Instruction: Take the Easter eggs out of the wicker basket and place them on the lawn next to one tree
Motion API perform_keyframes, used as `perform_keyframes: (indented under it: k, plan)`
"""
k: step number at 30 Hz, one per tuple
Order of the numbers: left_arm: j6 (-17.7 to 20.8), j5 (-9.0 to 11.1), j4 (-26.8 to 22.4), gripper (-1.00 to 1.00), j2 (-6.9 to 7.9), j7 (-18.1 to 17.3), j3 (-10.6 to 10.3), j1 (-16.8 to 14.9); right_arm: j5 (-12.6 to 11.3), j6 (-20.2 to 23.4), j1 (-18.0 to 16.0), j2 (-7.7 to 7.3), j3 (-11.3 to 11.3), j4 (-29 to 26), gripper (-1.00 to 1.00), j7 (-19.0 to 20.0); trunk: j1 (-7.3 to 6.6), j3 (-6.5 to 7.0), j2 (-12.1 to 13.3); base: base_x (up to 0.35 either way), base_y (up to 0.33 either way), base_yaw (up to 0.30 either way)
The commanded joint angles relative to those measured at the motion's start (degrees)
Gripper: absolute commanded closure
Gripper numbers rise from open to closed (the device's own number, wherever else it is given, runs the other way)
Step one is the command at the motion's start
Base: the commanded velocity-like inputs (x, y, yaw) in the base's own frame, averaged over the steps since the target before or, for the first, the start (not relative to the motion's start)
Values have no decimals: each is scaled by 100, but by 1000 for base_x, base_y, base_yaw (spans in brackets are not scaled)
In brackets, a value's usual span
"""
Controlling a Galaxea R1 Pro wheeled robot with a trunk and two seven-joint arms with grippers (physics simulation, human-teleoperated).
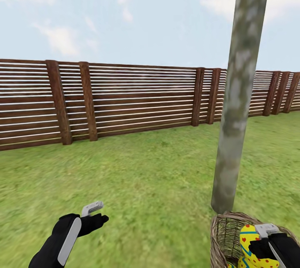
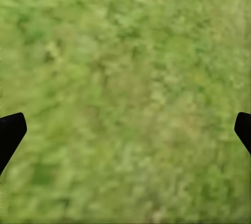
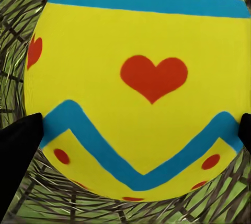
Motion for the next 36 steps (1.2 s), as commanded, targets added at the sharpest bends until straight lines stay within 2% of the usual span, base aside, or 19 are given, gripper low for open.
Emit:
perform_keyframes:
  k: [1, 36]
  plan:
    - [24, 61, -7, -100, 1, 54, -1, -3, 53, 24, -2, 2, -16, -8, 100, 49, -24, 12, 38, 0, 0, 0]
    - [24, 61, -7, -100, 1, 54, -1, -3, 50, 24, -2, 2, -15, -8, 100, 49, -792, 640, 1442, 0, 0, 0]
